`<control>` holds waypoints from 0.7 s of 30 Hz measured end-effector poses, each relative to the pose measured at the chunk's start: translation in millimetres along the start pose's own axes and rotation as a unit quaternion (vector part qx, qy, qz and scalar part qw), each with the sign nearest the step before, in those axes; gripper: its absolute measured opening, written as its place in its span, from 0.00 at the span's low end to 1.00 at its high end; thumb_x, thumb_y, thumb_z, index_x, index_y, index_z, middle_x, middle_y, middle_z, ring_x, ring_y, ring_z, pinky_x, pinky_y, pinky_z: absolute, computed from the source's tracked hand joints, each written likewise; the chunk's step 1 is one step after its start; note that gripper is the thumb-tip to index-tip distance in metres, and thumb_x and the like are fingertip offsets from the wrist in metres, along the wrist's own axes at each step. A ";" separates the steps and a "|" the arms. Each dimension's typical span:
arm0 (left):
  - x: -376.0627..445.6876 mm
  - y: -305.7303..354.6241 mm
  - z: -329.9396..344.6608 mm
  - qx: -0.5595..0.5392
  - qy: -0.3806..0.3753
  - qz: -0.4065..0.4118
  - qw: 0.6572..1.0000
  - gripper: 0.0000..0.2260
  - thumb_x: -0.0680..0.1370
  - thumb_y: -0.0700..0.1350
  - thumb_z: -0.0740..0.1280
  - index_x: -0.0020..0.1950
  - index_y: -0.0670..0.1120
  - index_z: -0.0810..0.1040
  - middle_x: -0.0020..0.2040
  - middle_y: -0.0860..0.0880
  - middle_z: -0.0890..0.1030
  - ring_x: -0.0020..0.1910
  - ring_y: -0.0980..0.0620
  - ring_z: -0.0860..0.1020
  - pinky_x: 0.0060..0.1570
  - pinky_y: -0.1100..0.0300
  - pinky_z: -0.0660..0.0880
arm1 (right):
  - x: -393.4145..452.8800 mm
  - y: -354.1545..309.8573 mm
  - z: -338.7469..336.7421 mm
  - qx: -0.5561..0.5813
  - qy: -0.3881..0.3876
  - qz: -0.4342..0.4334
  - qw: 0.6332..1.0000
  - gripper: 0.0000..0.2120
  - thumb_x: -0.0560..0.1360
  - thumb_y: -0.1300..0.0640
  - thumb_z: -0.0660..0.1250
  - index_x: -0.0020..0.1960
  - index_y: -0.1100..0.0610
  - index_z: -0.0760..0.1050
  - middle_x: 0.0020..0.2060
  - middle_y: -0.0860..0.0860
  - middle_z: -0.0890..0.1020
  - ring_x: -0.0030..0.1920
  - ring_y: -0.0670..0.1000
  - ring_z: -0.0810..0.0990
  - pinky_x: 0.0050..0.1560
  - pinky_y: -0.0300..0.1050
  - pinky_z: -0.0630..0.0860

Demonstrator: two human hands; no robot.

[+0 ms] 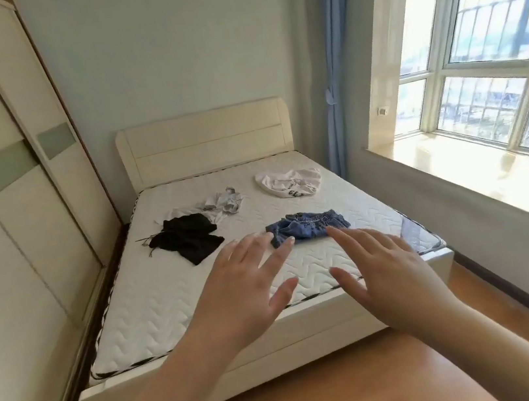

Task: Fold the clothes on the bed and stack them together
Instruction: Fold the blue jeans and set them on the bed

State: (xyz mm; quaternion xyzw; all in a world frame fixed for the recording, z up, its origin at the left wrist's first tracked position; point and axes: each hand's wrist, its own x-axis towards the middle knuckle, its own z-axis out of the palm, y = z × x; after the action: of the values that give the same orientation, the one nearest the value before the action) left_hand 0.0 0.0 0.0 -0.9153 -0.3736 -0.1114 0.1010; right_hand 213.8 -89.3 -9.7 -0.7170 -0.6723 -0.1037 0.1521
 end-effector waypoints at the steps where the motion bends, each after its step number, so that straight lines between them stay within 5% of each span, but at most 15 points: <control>1: 10.9 4.7 3.4 -0.003 -0.007 -0.001 1.000 0.31 0.79 0.64 0.39 0.80 0.57 0.56 0.77 0.49 0.63 0.77 0.49 0.59 0.75 0.52 0.52 | 5.3 12.0 3.2 0.013 -0.008 0.005 1.000 0.32 0.79 0.34 0.45 0.79 0.46 0.54 0.73 0.45 0.68 0.73 0.49 0.66 0.71 0.49 0.63; 7: 62.6 17.8 46.8 0.006 0.030 -0.018 0.999 0.25 0.80 0.59 0.53 0.72 0.50 0.73 0.66 0.47 0.78 0.65 0.47 0.76 0.65 0.49 0.71 | 45.1 68.3 40.4 0.035 -0.017 0.003 0.999 0.31 0.79 0.36 0.47 0.78 0.49 0.57 0.72 0.45 0.68 0.72 0.48 0.66 0.70 0.49 0.64; 15: 116.3 -5.5 109.0 -0.004 0.019 -0.053 0.998 0.23 0.79 0.58 0.55 0.69 0.51 0.74 0.63 0.49 0.79 0.61 0.48 0.78 0.60 0.50 0.75 | 119.7 98.8 91.3 0.059 -0.028 -0.023 0.998 0.29 0.80 0.39 0.51 0.76 0.50 0.63 0.71 0.47 0.70 0.70 0.50 0.68 0.69 0.49 0.65; 21: 178.8 -47.1 164.4 -0.014 -0.008 -0.089 0.996 0.23 0.80 0.59 0.53 0.70 0.52 0.74 0.68 0.49 0.75 0.70 0.46 0.71 0.68 0.49 0.68 | 192.1 115.6 145.2 0.058 -0.030 -0.019 0.998 0.25 0.79 0.42 0.59 0.70 0.53 0.72 0.65 0.50 0.77 0.65 0.52 0.75 0.62 0.49 0.72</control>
State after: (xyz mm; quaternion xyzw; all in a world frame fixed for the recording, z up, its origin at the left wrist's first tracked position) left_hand 112.3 195.3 -102.2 -0.8805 -0.4530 -0.1183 0.0749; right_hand 335.1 136.1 -86.3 -0.6967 -0.6951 -0.0462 0.1712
